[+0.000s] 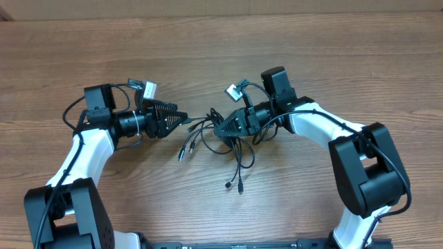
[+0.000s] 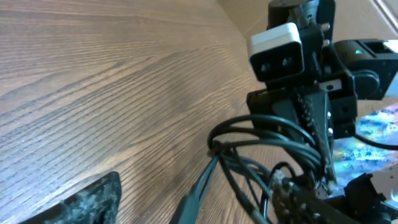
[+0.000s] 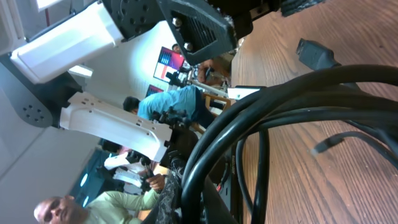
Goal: Untangle cables
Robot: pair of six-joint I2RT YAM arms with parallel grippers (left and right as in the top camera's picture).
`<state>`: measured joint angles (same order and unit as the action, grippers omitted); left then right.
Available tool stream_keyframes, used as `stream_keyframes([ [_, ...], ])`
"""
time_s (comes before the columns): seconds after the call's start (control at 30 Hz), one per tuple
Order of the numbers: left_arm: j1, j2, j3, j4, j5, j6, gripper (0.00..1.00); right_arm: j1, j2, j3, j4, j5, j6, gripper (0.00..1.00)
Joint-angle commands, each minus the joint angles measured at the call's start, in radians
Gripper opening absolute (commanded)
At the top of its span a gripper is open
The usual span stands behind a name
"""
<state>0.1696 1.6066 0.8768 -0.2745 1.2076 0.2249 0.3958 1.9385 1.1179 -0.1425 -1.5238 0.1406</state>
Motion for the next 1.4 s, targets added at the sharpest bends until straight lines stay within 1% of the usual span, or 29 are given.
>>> stream_keyframes([
  [0.0, -0.019, 0.008, 0.017, -0.014, 0.112, 0.095, 0.8, 0.023, -0.033, -0.004, 0.01, -0.046, -0.045, 0.04],
  [0.1, -0.027, 0.008, 0.017, -0.053, 0.142, 0.172, 0.79, 0.024, -0.033, -0.004, 0.018, -0.046, -0.045, 0.04],
  [0.2, -0.042, 0.017, 0.016, -0.073, 0.117, 0.224, 0.72, 0.024, -0.033, -0.004, 0.019, -0.046, -0.045, 0.04],
  [0.27, -0.057, 0.032, 0.016, -0.07, 0.112, 0.224, 0.71, 0.024, -0.033, -0.004, 0.019, -0.046, -0.045, 0.04],
  [0.37, -0.076, 0.068, 0.016, -0.054, 0.121, 0.223, 0.67, 0.024, -0.033, -0.004, 0.024, -0.046, -0.045, 0.04],
  [0.53, -0.081, 0.1, 0.017, -0.006, 0.129, 0.154, 0.59, 0.019, -0.033, -0.004, 0.038, -0.046, -0.044, 0.04],
  [0.6, -0.081, 0.101, 0.017, -0.004, 0.132, 0.148, 0.51, 0.01, -0.033, -0.004, 0.042, -0.046, -0.043, 0.04],
  [0.63, -0.081, 0.101, 0.017, -0.004, 0.137, 0.148, 0.45, 0.005, -0.033, -0.004, 0.043, -0.046, -0.041, 0.04],
  [0.67, -0.081, 0.101, 0.017, -0.001, 0.152, 0.148, 0.36, -0.005, -0.033, -0.004, 0.044, -0.046, -0.037, 0.04],
  [0.73, -0.081, 0.101, 0.017, 0.002, 0.154, 0.148, 0.3, -0.017, -0.033, -0.004, 0.044, -0.045, -0.037, 0.04],
  [0.87, -0.081, 0.101, 0.017, 0.023, 0.154, 0.13, 0.27, -0.024, -0.033, -0.004, 0.044, -0.045, -0.037, 0.04],
  [1.23, -0.08, 0.101, 0.017, 0.041, 0.134, 0.125, 0.28, -0.024, -0.033, -0.004, 0.043, -0.023, -0.037, 0.04],
  [1.37, -0.078, 0.101, 0.017, 0.056, 0.099, 0.084, 0.27, -0.025, -0.033, -0.004, 0.043, -0.018, -0.037, 0.04],
])
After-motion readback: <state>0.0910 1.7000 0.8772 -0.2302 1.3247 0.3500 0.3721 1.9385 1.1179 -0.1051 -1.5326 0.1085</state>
